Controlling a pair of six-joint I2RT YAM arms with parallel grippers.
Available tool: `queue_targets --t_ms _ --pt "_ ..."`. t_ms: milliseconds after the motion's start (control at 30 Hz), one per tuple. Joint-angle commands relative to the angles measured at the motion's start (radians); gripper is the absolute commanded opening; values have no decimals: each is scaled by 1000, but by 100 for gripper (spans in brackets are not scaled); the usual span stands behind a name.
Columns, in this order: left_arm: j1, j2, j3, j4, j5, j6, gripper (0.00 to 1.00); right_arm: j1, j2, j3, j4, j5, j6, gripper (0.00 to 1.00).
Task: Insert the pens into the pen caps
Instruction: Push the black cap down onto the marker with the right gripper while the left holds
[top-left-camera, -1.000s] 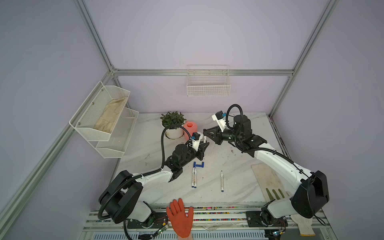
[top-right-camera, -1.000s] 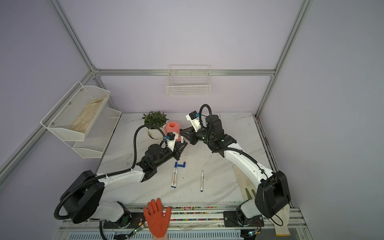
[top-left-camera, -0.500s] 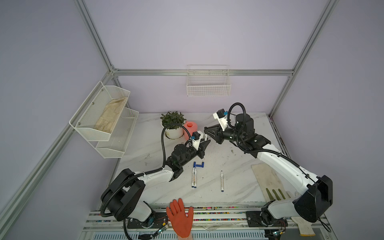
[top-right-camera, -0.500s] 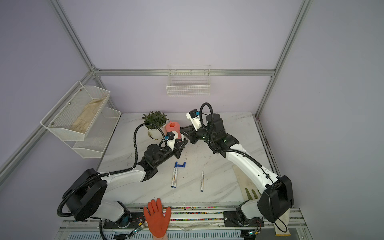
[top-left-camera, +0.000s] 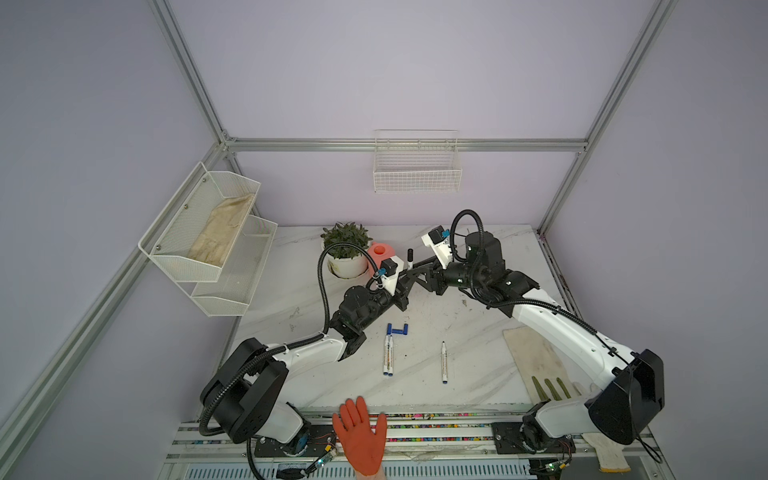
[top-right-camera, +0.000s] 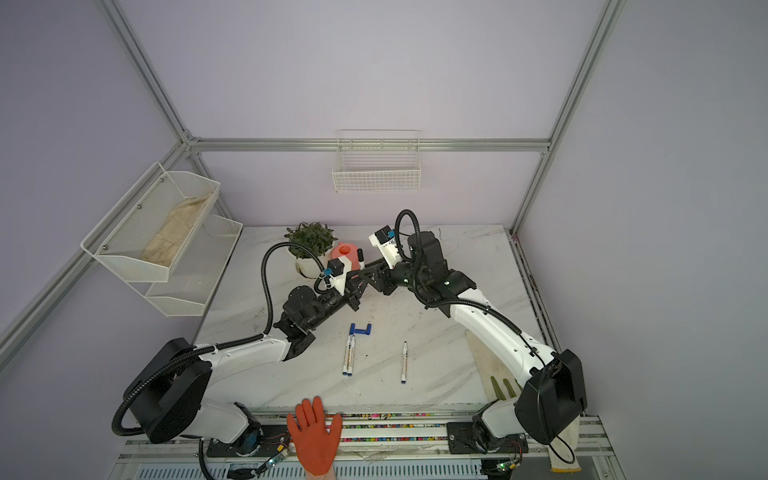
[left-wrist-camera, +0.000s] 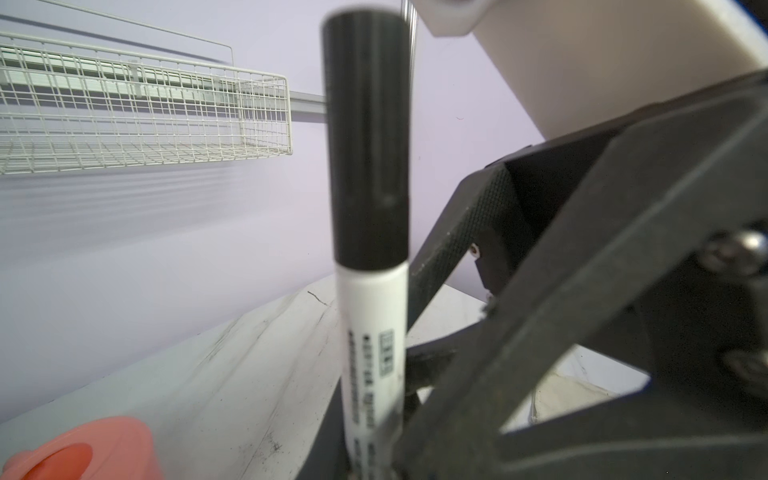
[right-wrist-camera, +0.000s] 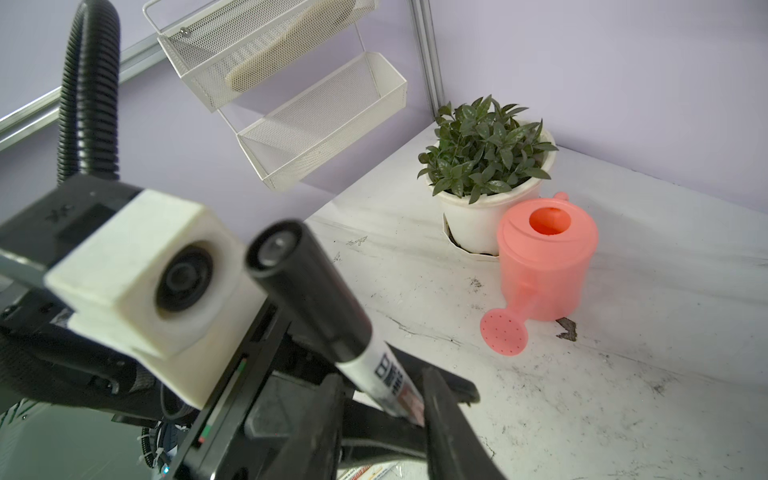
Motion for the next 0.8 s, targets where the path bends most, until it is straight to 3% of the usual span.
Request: queue_targets --t_ms 0,300,767 --pt "-1 -22 92 137 -31 21 0 7 -13 -6 -91 14 -22 39" --pt "-1 15 40 113 -39 -29 0 6 -66 33 -107 50 -42 45" --pt "-23 19 -11 113 -56 -66 0 8 40 179 -51 -15 -15 44"
